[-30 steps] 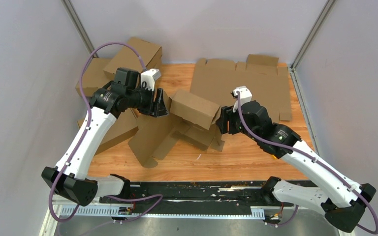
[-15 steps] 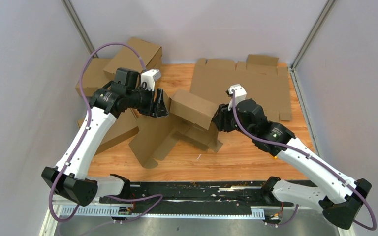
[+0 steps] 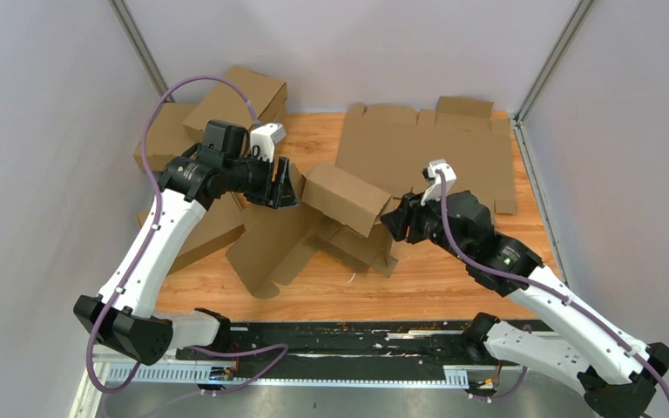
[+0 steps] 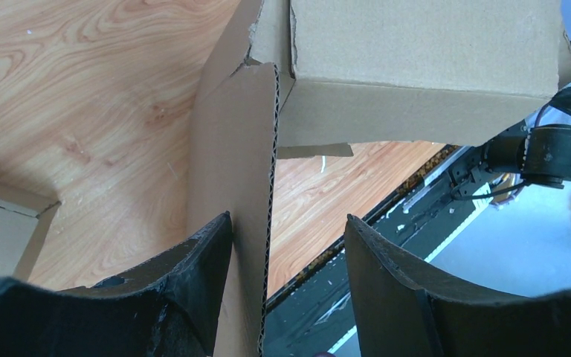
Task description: Fold the paper box
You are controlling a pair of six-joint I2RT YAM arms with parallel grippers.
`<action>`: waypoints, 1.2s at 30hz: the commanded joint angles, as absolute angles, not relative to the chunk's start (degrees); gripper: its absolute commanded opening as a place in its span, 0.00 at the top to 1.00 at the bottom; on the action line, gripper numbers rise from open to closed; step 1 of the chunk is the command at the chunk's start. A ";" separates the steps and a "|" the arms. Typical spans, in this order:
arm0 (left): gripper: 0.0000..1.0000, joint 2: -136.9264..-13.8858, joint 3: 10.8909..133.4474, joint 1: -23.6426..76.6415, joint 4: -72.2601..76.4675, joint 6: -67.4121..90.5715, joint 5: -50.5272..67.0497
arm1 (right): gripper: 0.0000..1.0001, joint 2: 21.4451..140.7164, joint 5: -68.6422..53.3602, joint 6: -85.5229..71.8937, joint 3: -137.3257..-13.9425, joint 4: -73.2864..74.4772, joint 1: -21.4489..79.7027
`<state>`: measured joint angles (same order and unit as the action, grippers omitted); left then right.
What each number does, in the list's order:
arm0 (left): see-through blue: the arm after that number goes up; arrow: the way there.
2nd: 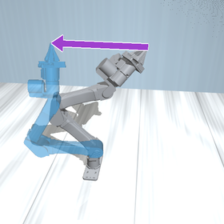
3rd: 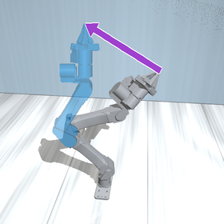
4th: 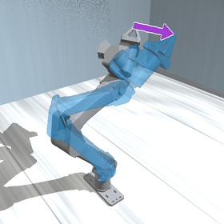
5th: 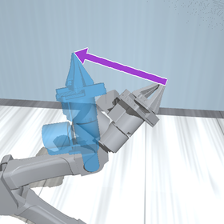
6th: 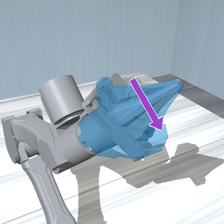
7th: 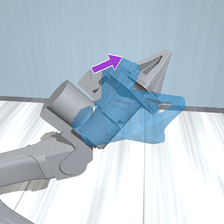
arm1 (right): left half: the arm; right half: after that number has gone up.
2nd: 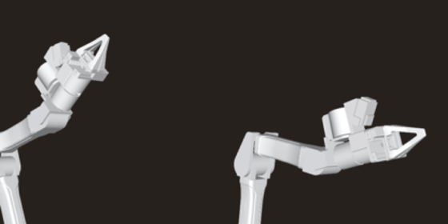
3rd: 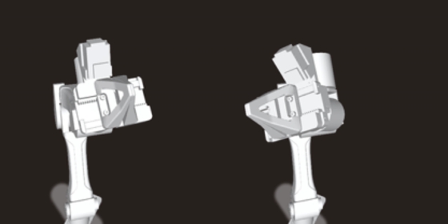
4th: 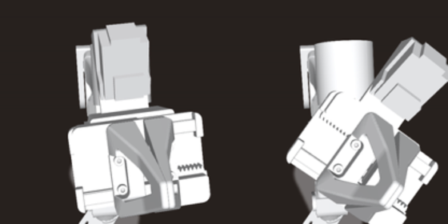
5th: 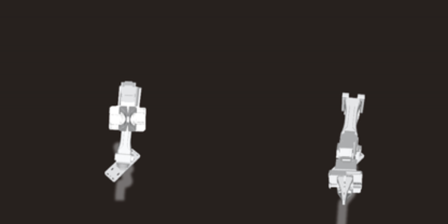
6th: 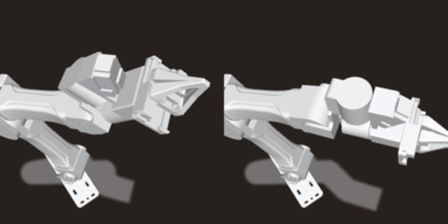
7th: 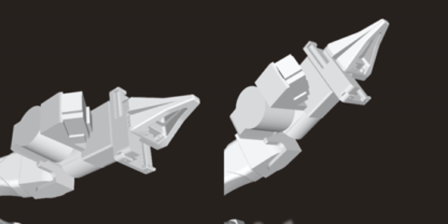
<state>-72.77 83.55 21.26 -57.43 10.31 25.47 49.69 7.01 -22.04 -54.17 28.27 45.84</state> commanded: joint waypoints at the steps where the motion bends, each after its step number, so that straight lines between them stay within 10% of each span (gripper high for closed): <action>1: 0.36 -71.90 84.13 21.27 -57.15 10.36 27.03 | 0.56 46.99 7.42 -24.07 -53.70 23.45 46.01; 15: 0.39 -71.24 83.01 21.27 -56.43 11.16 28.31 | 0.30 49.95 -1.72 -25.38 -51.48 17.34 46.05; 36: 0.51 -71.06 82.11 21.27 -55.46 11.18 31.43 | 0.37 61.94 11.58 -14.24 -61.79 22.93 50.79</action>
